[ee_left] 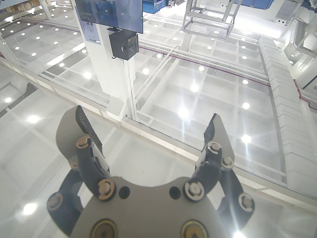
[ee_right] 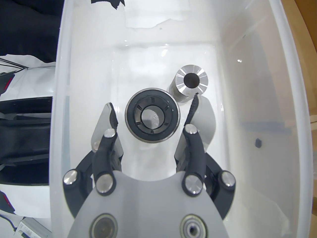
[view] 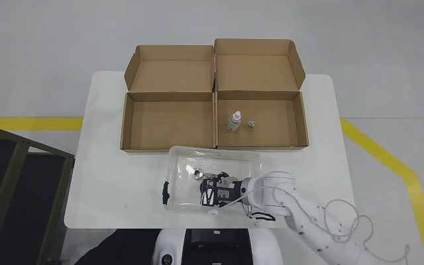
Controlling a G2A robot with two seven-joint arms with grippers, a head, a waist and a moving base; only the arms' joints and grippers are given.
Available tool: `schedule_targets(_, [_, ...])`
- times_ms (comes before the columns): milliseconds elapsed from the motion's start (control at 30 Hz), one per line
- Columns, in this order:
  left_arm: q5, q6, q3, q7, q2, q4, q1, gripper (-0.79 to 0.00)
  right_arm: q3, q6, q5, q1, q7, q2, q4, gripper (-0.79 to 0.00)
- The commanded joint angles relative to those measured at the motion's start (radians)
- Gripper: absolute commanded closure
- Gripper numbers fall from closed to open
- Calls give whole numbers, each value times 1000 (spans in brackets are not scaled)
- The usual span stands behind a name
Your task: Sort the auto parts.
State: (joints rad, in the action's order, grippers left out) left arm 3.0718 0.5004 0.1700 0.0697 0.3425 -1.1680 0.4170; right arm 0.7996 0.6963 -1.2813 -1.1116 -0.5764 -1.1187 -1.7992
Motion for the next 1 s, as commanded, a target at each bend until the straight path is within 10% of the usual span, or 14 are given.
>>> schedule_targets(0, [0,0,0,0,0,0,0,-785,-3,-2,-1,3,4,-2,8,-437])
schedule_targets(233, [0,0,0,0,0,0,0,-785,-7,-5,-6,9,11,-5,20,-320])
schedule_targets(433, [0,0,0,0,0,0,0,-785,8,3,-12,2,20,-1,-6,0])
schedule_targets(967, [0,0,0,0,0,0,0,-785,138,49,4,-75,86,33,-154,0])
